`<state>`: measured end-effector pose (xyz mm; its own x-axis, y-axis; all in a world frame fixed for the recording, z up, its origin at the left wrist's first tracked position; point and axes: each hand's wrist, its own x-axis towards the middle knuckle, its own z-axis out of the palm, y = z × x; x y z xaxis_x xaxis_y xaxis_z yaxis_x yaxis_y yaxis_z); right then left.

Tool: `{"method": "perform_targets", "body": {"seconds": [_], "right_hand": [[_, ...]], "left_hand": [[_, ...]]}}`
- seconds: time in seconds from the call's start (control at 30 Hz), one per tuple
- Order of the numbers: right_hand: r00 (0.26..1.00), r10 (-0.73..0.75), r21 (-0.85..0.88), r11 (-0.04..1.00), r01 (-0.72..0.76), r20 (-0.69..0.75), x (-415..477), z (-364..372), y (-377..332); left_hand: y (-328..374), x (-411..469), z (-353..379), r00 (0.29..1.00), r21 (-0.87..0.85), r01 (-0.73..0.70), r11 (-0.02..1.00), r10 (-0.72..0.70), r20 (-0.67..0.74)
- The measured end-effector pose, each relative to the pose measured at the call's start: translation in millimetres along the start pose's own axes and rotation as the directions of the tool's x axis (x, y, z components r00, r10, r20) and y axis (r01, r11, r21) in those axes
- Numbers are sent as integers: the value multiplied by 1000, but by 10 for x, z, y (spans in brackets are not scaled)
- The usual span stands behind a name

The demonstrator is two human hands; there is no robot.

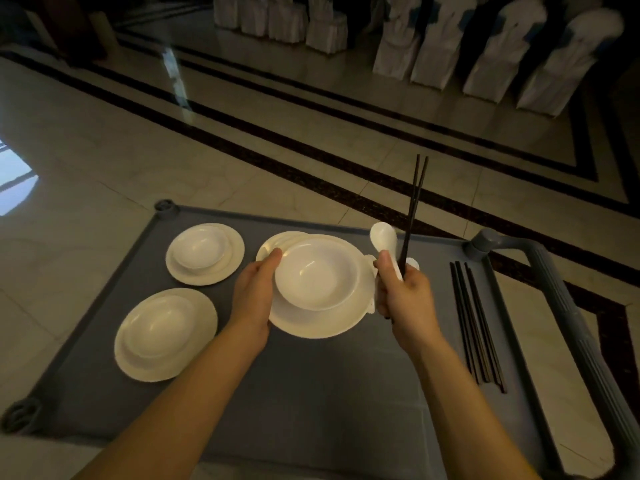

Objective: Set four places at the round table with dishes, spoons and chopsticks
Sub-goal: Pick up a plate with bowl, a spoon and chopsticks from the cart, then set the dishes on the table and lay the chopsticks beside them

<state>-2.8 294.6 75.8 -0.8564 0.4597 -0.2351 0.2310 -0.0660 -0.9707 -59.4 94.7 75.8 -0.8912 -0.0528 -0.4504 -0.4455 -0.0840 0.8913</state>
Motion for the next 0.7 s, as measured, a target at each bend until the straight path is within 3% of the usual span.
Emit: {"method": "perform_targets", "body": {"seconds": [0.17, 0.47, 0.7], "right_hand": [[1000, 31, -6, 1000, -31, -3, -387, 565, -309], [948, -28, 83, 997, 2, 318, -1169, 1591, -808], [861, -137, 96, 990, 103, 490, -1690, 2529, -1149]], "left_hand": [[298, -226, -517, 993, -40, -83, 996, 79, -91], [742, -784, -1748, 941, -105, -228, 968, 192, -278], [1109, -1227, -2754, 819, -118, -351, 929, 244, -519]]}}
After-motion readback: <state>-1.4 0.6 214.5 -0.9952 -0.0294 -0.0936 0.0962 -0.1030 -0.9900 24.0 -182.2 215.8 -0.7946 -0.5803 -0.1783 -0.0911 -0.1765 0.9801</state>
